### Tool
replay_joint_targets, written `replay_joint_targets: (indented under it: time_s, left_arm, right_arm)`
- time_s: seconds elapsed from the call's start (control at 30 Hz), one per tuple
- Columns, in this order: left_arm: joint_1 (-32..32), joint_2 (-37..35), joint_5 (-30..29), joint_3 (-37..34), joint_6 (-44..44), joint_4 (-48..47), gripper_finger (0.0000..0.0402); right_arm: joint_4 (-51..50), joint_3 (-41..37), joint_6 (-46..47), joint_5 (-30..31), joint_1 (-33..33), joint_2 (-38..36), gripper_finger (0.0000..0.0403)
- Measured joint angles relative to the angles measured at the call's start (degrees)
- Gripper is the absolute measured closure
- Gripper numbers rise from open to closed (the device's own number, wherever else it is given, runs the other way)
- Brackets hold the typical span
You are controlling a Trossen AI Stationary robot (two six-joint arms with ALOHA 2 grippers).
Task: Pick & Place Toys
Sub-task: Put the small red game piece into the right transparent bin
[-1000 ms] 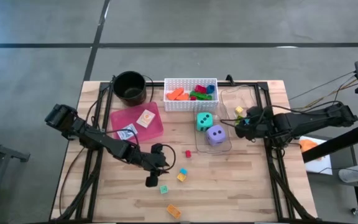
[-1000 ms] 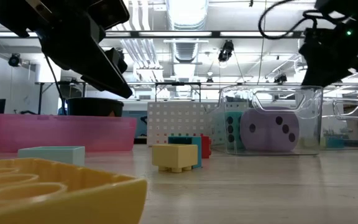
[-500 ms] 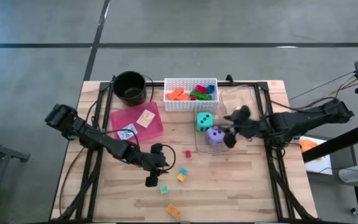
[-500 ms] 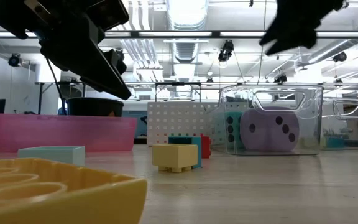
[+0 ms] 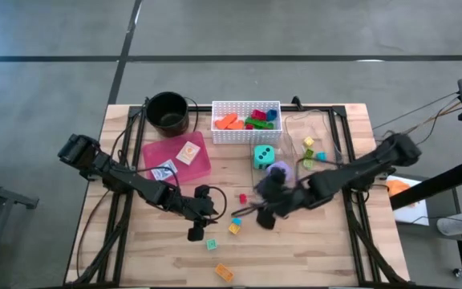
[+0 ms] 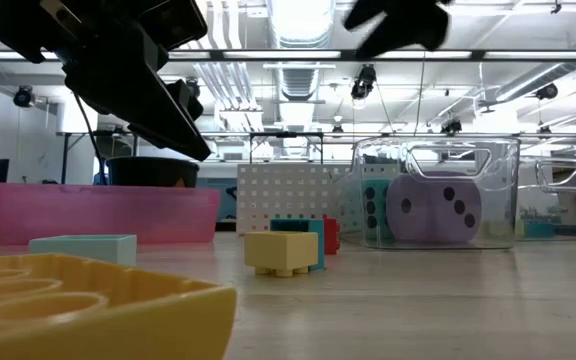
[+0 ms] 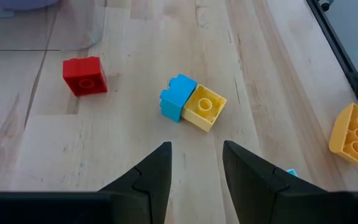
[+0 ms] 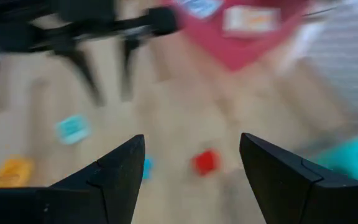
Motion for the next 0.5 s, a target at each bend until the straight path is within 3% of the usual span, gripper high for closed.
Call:
replay_joint_targets:
  time_s: [0.1, 0.23, 0.5]
  left_arm:
    - [0.00, 0.00, 0.00, 0.00, 0.00, 0.00, 0.0253]
    - [0.00, 0.00, 0.00, 0.00, 0.00, -0.24, 0.0253]
    - [0.04, 0.00, -2.62, 0.00, 0.74, -0.03, 0.0253]
  right_arm:
    - [0.03, 5.66, 0.39, -5.82, 0.78, 6.83, 0.0139]
    - [-2.11, 11.87, 3.28, -7.60, 2.35, 16.14, 0.0140]
    - [-24.21, 23.13, 18.40, -7.58, 5.05, 28.95, 0.0140]
